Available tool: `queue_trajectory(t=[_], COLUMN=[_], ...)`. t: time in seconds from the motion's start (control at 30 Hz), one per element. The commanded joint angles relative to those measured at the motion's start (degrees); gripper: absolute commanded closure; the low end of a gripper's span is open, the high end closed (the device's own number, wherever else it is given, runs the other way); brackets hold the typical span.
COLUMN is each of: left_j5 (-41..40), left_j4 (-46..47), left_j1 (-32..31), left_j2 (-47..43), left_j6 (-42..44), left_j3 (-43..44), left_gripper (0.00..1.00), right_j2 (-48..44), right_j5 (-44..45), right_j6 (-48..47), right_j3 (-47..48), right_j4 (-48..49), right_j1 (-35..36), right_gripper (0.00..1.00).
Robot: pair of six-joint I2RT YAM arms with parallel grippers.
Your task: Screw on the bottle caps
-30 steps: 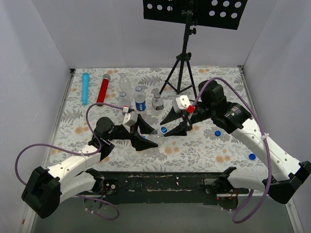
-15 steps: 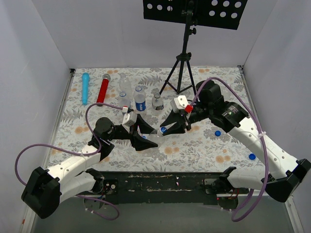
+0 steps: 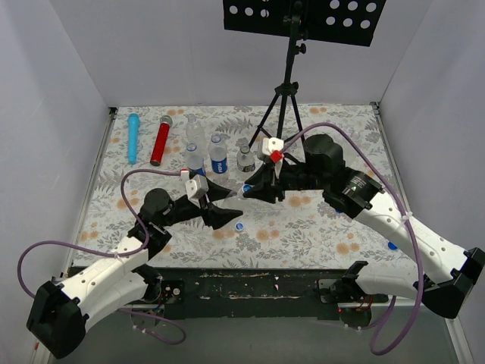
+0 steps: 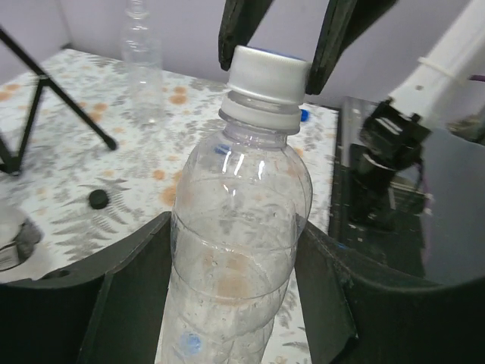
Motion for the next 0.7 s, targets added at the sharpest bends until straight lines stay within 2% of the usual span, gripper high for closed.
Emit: queue_trajectory(t=[0.0,0.1,0.23,0.3,0.4,0.47,0.53,0.67], left_j5=[-22.7,-28.0,-29.2,-28.8,-28.4,-28.2,-27.0,-22.7], left_j4=[0.9,-0.3,-2.1,-2.6,-3.9,-4.6,-5.4,-7.7], left_j1=[0.3,0.3,0.3,0.3,0.3,0.3,0.4,0.4], left_j2=[-4.1,-5.2,-5.1,-5.0,-4.8,-4.7,-4.5,-3.2], left_j6=[5.7,8.4,9.8,9.9,9.6,9.5,8.5,8.6], left_j3=[0.1,-0.2,0.5,0.6,1.5,1.7,2.2,3.7], left_gripper=[0.88,0.89,0.89,0.89,0.89,0.88,0.88,0.89], right_j2=[2.8,2.8,1.0,0.8,1.6,0.9,-0.5,-3.7], right_j5=[31.5,38.8,39.7,39.7,39.7,39.1,38.4,32.7], right_j6=[24.2,32.4,35.6,34.7,31.3,28.8,26.4,22.4], right_j3=[-1.1,-4.7,-8.2,-6.4,-1.1,0.9,2.2,4.0], right_j4=[-4.4,-0.3,8.8,8.8,5.0,3.9,3.2,1.2], right_j1=[7.3,11.3,12.8,12.8,12.8,12.7,12.4,9.7], right_gripper=[0.88,0.85,0.79,0.73,0.52,0.42,0.36,0.33])
